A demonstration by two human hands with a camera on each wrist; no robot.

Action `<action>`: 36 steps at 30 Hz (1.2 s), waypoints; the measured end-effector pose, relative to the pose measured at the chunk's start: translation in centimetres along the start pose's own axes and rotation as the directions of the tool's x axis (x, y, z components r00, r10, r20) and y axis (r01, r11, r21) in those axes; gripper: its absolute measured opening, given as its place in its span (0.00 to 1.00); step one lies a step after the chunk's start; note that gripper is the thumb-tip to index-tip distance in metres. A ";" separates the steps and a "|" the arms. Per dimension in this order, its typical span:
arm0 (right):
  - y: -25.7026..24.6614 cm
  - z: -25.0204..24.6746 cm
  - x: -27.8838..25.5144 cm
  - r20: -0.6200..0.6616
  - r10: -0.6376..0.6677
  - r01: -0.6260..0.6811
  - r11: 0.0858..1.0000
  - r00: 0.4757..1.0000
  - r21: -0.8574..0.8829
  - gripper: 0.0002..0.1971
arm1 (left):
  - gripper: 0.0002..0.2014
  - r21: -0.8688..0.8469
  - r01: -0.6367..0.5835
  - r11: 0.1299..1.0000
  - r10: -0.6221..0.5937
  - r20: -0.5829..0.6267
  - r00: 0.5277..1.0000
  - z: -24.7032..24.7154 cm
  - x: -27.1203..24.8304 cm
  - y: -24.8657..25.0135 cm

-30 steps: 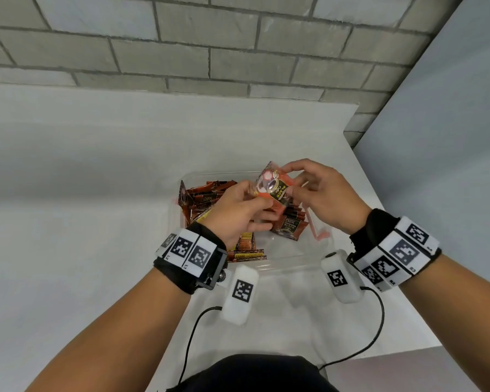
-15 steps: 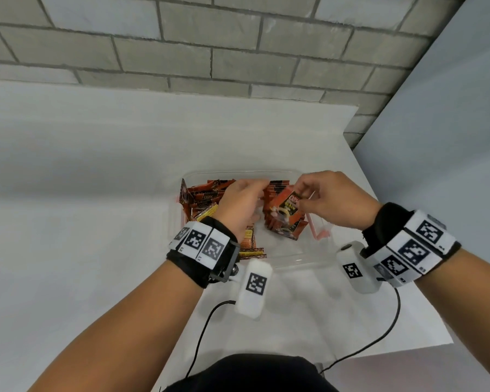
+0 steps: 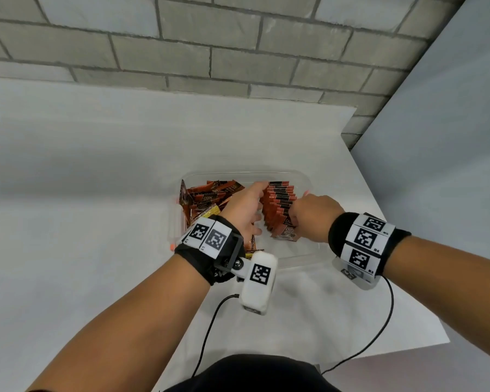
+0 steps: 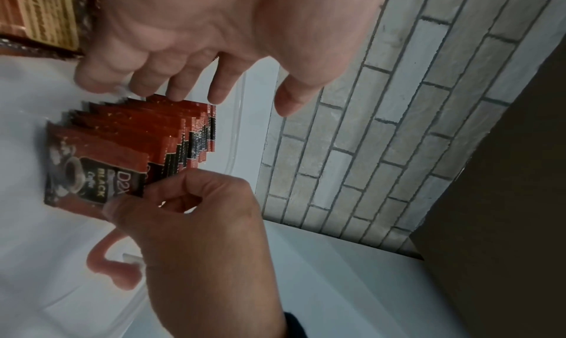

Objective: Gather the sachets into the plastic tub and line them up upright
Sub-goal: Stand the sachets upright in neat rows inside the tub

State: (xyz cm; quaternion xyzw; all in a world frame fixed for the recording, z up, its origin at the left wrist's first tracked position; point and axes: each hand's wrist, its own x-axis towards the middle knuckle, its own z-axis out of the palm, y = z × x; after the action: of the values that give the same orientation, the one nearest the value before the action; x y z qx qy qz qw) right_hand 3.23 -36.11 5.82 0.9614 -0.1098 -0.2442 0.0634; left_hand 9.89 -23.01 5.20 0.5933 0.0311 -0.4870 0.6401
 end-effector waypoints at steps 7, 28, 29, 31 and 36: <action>-0.3 -0.2 0.3 -0.010 -0.002 0.001 0.998 1.000 -0.071 0.06 | 0.28 0.003 0.025 1.000 -0.025 -0.007 1.000 0.1 0.6 -0.1; 0.5 -1.1 -1.5 0.010 0.374 -0.189 0.444 0.927 0.876 0.22 | 0.20 -0.278 0.200 0.940 -0.189 0.066 0.980 1.6 -0.5 0.2; 0.5 -1.1 -1.5 0.050 0.396 -0.207 0.365 0.917 0.908 0.24 | 0.20 -0.312 0.211 0.926 -0.195 0.080 0.977 1.7 -0.5 0.3; 0.2 -0.9 -1.7 0.111 0.396 -0.225 0.252 0.911 0.941 0.26 | 0.15 -0.383 0.223 0.897 -0.199 0.100 0.975 1.8 -0.5 0.3; 0.0 0.0 -2.1 0.099 0.373 -0.186 0.205 0.923 0.961 0.25 | 0.12 -0.457 0.170 0.873 -0.167 0.049 0.985 2.2 0.0 0.3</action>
State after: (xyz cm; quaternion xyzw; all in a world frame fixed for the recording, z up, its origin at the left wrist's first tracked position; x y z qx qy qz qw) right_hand 1.44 -35.56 6.75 0.7799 -0.4013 -0.0365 -0.4789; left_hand 8.86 -24.81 6.04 0.4181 0.1944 -0.5221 0.7175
